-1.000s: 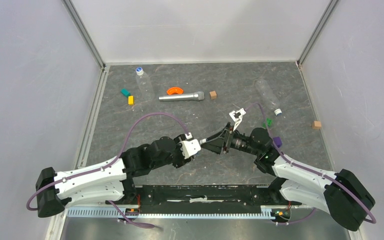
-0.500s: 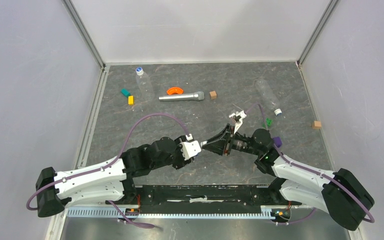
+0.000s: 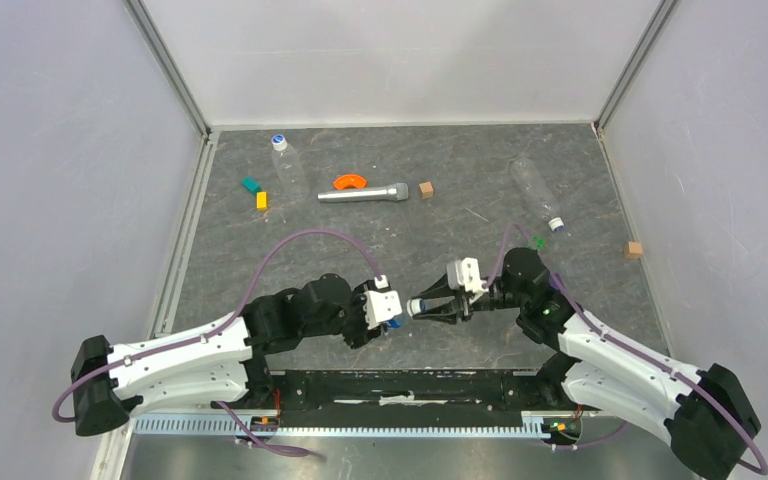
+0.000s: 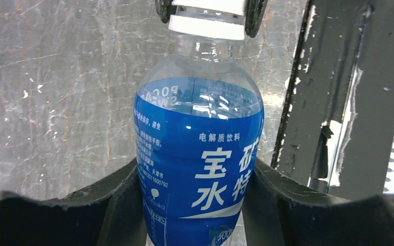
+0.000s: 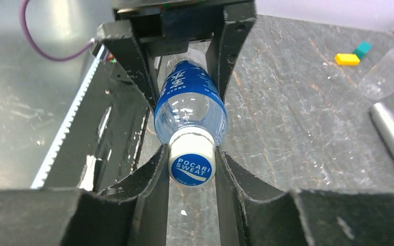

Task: Unscrew the bottle caps
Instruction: Unscrew the bottle cap from the plastic bottle.

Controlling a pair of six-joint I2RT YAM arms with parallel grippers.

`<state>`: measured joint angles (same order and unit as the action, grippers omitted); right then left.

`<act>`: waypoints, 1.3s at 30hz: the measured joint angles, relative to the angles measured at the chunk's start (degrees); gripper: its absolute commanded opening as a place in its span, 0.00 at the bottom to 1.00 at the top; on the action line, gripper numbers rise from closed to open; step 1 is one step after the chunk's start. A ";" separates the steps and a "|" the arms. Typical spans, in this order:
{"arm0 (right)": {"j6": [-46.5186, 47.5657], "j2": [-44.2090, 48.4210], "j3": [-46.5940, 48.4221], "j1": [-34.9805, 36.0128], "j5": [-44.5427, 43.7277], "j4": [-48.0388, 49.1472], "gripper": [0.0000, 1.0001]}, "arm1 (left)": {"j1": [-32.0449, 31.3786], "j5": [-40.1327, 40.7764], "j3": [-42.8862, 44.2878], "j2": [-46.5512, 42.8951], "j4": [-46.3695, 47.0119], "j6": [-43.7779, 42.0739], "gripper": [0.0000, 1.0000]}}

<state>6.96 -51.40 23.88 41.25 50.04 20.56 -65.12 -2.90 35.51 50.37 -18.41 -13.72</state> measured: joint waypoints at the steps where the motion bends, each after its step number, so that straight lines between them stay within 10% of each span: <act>1: 2.34 0.46 0.00 0.02 0.52 -1.11 0.32 | 0.02 -0.72 0.00 0.07 -0.13 0.00 0.04; 12: -5.73 6.25 -11.45 0.31 -6.27 6.40 0.88 | 0.04 1.29 0.72 0.50 0.02 0.04 0.05; 19: -33.11 7.06 -20.11 0.31 -13.53 24.33 0.85 | 0.07 5.92 3.10 4.61 -2.54 0.00 0.05; 26: -46.03 6.16 -12.55 0.31 -23.32 17.59 0.85 | 0.07 7.32 3.41 6.01 -2.54 0.00 0.05; 36: -54.51 0.48 -9.79 0.26 -25.68 15.34 0.58 | 0.07 7.50 3.48 6.27 -2.54 0.00 0.05; 39: -55.47 -0.96 -9.79 0.26 -24.79 15.45 0.34 | 0.07 7.58 3.48 6.25 -2.56 0.00 0.05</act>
<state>-48.51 -52.36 14.09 41.52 25.26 36.01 -65.06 4.69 38.98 56.62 -20.97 -13.72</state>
